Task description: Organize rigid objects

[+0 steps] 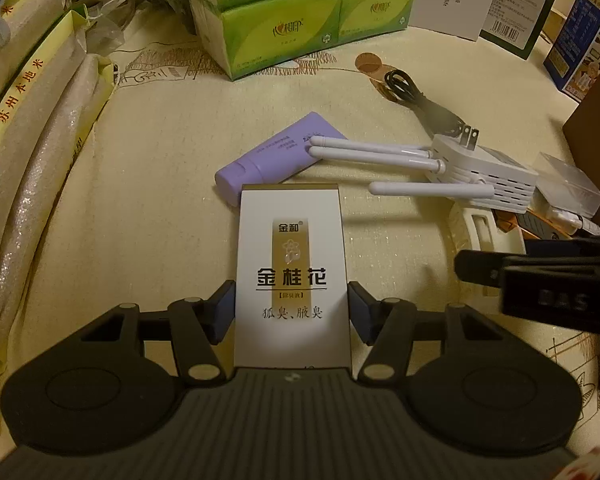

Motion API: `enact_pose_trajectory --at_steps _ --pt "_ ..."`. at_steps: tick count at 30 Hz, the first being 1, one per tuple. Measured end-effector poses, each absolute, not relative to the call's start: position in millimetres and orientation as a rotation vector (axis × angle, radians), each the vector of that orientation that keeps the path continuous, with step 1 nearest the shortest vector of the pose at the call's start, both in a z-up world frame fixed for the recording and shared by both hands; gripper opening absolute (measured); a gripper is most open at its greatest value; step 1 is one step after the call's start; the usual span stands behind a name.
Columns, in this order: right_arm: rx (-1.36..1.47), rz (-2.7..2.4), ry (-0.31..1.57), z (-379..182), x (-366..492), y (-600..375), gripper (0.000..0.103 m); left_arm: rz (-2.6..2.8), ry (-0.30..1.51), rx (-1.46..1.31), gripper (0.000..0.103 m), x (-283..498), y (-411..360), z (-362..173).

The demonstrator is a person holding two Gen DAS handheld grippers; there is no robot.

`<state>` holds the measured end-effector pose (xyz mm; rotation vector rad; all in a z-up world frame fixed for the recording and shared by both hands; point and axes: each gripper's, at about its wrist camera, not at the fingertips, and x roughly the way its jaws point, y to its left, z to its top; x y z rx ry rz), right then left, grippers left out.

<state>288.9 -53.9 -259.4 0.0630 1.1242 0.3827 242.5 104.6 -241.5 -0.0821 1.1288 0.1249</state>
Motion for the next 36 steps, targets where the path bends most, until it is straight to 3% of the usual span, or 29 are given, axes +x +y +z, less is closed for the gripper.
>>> enact_pose_trajectory --at_steps 2,3,10,21,36 --pt "0.058 0.37 1.131 -265 290 -52 0.054 0.126 1.137 -0.083 0.055 246 104 -245" --pt "0.046 0.363 1.132 -266 290 -51 0.047 0.126 1.143 -0.082 0.055 248 104 -247" --pt "-0.023 0.401 1.116 -265 277 -53 0.042 0.12 1.155 -0.077 0.055 245 100 -251" --pt "0.028 0.421 1.115 -238 239 -77 0.041 0.098 1.149 -0.057 0.055 214 79 -229" --pt "0.139 0.368 0.973 -150 183 -146 0.041 -0.033 1.034 -0.038 0.055 189 22 -137"
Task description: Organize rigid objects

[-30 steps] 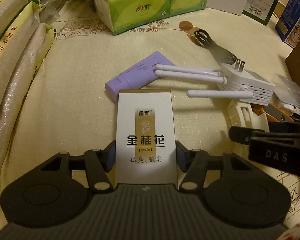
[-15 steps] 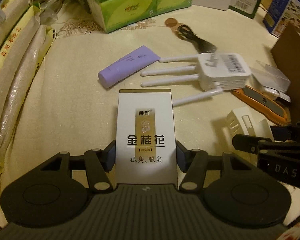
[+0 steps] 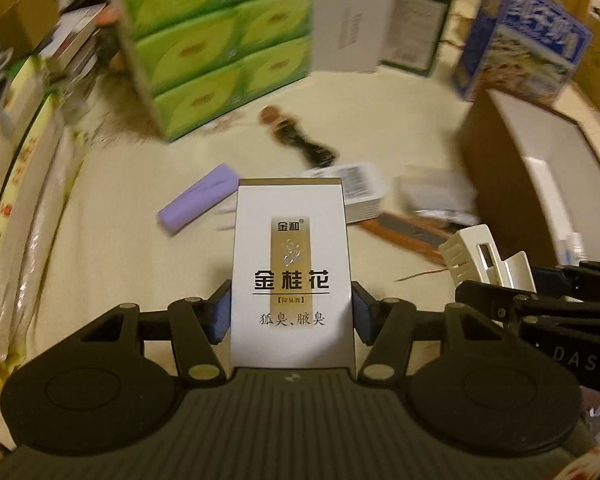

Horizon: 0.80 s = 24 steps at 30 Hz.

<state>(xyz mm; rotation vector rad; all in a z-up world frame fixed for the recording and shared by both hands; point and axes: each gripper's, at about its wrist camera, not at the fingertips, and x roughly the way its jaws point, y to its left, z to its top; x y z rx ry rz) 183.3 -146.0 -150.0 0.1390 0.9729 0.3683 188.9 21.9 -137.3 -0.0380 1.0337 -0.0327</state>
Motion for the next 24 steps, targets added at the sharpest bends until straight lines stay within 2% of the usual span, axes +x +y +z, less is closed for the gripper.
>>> enact_pose_trajectory --at_steps 14,24 --pt "0.264 0.064 0.866 -105 140 -291 0.041 -0.359 0.938 0.071 0.055 180 -126 -93" --pt "0.305 -0.056 0.85 -117 155 -353 0.041 -0.441 0.959 0.083 0.055 211 -201 -105"
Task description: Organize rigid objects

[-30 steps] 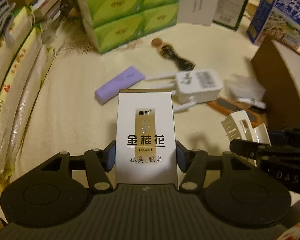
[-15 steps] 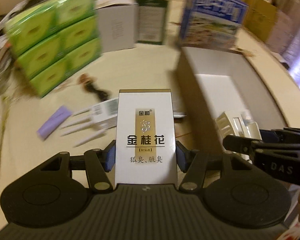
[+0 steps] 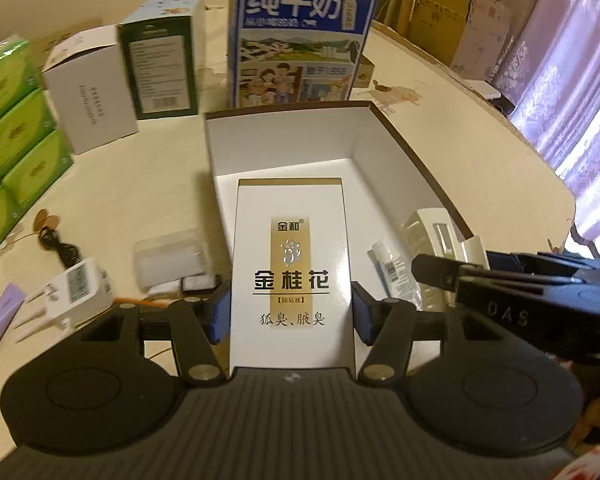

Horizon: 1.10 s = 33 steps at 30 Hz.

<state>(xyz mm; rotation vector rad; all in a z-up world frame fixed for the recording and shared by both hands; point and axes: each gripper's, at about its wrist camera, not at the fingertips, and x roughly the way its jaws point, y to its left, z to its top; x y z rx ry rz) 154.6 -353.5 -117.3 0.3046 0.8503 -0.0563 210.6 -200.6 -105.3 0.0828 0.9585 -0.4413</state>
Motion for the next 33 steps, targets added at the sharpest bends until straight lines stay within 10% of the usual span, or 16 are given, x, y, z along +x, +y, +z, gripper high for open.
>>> enact_pose_trajectory --at_steps 33 --pt "0.366 -0.089 0.971 -180 211 -389 0.042 -0.386 1.032 0.193 0.06 279 -238 -169"
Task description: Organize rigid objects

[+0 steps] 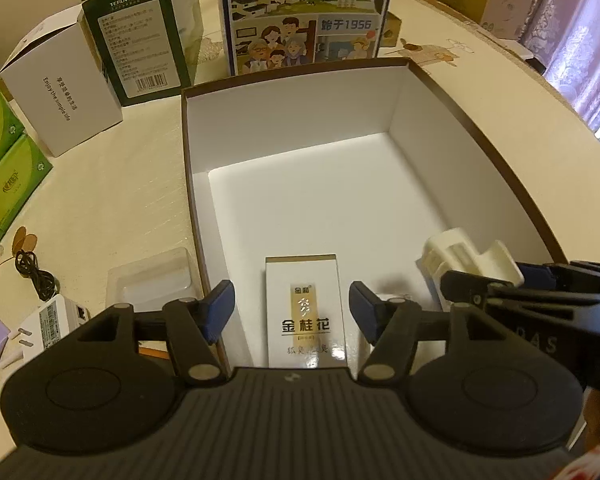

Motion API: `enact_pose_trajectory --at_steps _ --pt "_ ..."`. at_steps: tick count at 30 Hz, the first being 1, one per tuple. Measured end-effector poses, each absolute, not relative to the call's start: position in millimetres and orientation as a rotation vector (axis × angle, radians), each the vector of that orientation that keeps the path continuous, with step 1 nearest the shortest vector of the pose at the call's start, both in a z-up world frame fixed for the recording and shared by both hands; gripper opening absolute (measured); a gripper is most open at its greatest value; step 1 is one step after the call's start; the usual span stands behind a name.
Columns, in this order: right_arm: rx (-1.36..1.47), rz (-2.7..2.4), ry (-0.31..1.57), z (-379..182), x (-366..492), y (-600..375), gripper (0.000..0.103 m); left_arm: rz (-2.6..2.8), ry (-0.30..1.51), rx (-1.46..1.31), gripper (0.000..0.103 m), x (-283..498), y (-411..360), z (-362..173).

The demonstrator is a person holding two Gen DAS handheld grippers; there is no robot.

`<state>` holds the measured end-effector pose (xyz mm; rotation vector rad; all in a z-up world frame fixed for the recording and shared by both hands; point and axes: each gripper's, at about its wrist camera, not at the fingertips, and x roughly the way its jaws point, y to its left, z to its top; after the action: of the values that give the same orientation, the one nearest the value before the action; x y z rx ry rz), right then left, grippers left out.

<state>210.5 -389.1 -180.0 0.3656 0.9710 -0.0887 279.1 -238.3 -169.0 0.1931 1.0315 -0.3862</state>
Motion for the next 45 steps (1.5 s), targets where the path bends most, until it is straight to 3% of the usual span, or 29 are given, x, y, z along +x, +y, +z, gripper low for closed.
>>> enact_pose_trajectory --at_steps 17,45 --pt "0.374 -0.111 0.912 -144 166 -376 0.051 -0.454 0.982 0.149 0.068 237 -216 -129" --pt "0.362 0.037 0.783 -54 87 -301 0.054 -0.359 0.873 0.04 0.068 134 -97 -46"
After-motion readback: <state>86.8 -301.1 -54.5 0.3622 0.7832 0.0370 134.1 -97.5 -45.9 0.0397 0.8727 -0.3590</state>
